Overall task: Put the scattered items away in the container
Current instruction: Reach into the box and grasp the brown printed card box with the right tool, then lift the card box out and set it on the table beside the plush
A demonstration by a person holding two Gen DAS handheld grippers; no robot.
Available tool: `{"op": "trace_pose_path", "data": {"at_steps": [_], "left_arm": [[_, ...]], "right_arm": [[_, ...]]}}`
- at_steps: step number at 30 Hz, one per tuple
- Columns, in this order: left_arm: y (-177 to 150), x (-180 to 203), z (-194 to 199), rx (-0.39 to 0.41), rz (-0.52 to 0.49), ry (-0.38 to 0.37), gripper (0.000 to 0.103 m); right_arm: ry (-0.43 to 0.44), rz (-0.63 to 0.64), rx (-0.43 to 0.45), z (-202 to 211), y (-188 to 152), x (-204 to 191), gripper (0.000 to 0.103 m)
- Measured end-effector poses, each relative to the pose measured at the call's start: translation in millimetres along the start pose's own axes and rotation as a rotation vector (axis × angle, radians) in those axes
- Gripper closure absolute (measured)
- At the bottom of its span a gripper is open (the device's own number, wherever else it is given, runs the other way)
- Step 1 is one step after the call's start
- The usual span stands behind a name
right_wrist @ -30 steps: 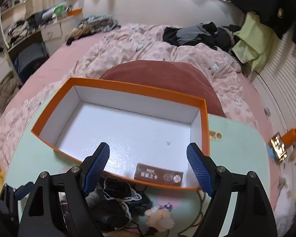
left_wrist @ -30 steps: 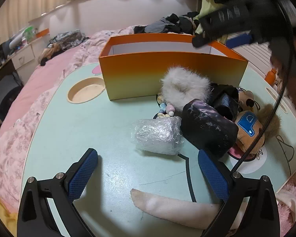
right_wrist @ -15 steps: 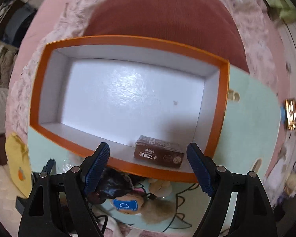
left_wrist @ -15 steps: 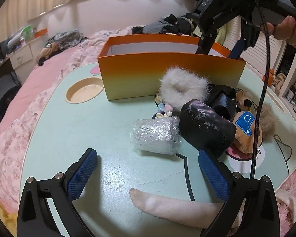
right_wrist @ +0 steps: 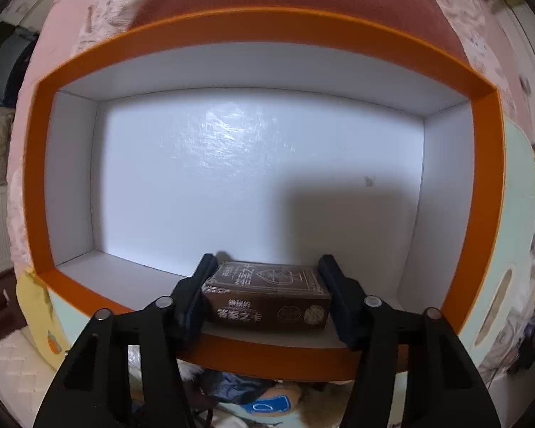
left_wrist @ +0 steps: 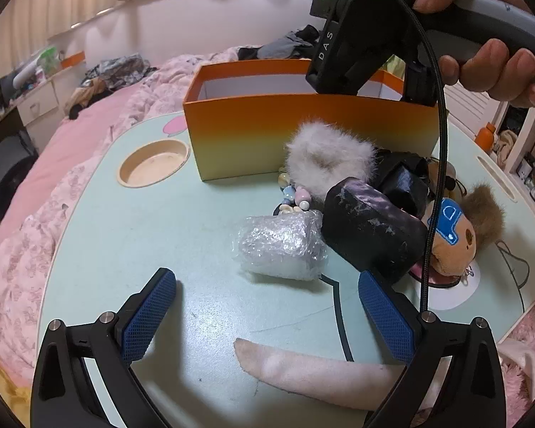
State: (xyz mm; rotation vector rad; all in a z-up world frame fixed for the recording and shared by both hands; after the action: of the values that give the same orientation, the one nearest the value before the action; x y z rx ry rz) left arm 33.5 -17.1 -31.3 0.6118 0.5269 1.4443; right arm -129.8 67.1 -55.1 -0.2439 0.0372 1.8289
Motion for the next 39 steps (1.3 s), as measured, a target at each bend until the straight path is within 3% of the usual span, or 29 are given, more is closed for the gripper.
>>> {"op": "trace_pose_path", "data": {"at_steps": [8, 15, 18, 22, 26, 30, 35, 39], "left_arm": [[-1, -2, 0, 0.003, 0.0, -0.004, 0.001], [0, -4, 1, 0.02, 0.026, -0.039, 0.001], [0, -8, 5, 0.041, 0.059, -0.087, 0.001], [3, -16, 11, 0.068, 0.116, -0.145, 0.001], [5, -16, 11, 0.066, 0.127, -0.141, 0.001], [5, -15, 7, 0.05, 0.119, -0.116, 0.001], [4, -14, 6, 0.04, 0.094, -0.075, 0.001], [3, -11, 5, 0.032, 0.067, -0.043, 0.001]], "right_arm": [[0.058, -0.015, 0.067, 12, -2, 11, 0.046], [0.17, -0.017, 0.266, 89, -9, 18, 0.046], [0.197, 0.0, 0.343, 113, -23, 15, 0.046], [0.222, -0.021, 0.513, 130, -55, 19, 0.046], [0.199, -0.034, 0.67, 117, -88, 27, 0.046], [0.203, -0.058, 0.718, 83, -119, 43, 0.046], [0.159, -0.012, 0.773, 58, -134, 36, 0.046], [0.113, 0.011, 0.878, 54, -143, 38, 0.044]]}}
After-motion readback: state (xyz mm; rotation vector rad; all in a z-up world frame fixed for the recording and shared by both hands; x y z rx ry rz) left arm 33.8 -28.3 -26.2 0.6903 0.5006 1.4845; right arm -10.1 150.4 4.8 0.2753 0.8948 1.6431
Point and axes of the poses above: each gripper's, at about its wrist camera, not at the fingertips, and z roughly against the way its jaws point, x to its right, y to its top, the point moved 4 cm from there along -z, roughly the way its jaws point, and after that the axes turned 1 degree about z, right-handed, at the moved point
